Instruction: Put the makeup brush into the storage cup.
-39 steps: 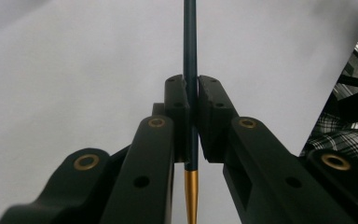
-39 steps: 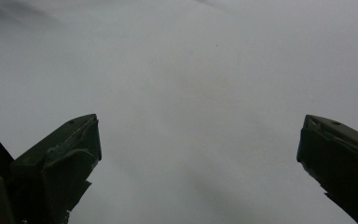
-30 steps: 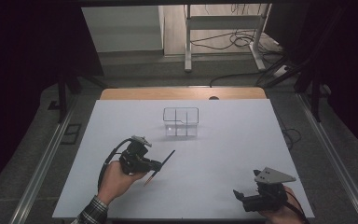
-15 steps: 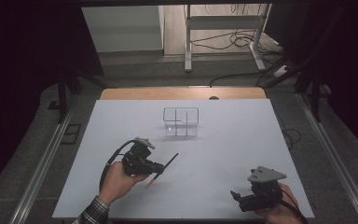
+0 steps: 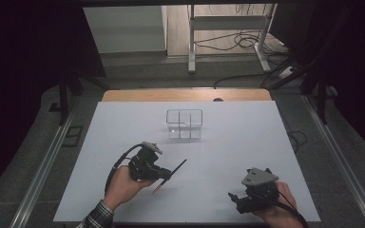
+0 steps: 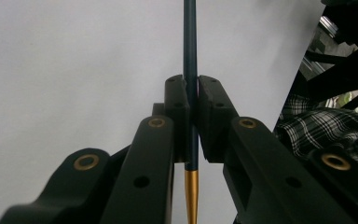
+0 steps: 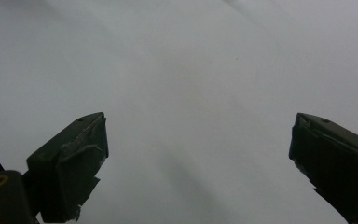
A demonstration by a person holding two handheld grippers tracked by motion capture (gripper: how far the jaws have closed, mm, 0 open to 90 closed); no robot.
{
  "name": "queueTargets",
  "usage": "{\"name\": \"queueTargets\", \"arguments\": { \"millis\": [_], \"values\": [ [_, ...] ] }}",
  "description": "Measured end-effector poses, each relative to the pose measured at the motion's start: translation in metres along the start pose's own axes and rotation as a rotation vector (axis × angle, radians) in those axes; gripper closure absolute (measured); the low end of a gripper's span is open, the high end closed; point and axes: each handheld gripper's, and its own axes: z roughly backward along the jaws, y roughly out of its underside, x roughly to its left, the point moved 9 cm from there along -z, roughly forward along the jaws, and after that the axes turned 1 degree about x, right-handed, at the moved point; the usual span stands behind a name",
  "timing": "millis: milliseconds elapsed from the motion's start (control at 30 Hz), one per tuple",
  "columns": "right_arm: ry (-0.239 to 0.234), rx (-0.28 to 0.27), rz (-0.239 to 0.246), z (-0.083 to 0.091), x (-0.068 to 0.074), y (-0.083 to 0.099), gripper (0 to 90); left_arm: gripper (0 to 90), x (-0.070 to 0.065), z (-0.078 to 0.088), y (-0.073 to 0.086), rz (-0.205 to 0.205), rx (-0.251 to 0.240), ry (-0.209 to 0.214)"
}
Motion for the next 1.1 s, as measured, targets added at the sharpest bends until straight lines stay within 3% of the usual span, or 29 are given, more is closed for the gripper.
{"name": "queueTargets", "arguments": {
  "millis": [433, 833, 1100],
  "values": [
    [-0.001, 0.019, 0.091, -0.007, 0.008, -0.012, 11.3, 83.9, -0.008, -0.005, -0.005, -0.015, 0.0, 0.038],
    [-0.019, 0.058, 0.154, -0.014, 0.019, -0.021, 22.8, 83.8, -0.015, -0.01, -0.009, -0.032, 0.018, 0.062],
    [-0.01, 0.049, 0.197, -0.017, 0.021, -0.029, 25.7, 83.9, -0.021, -0.013, -0.011, -0.046, 0.034, 0.084]
  ]
}}
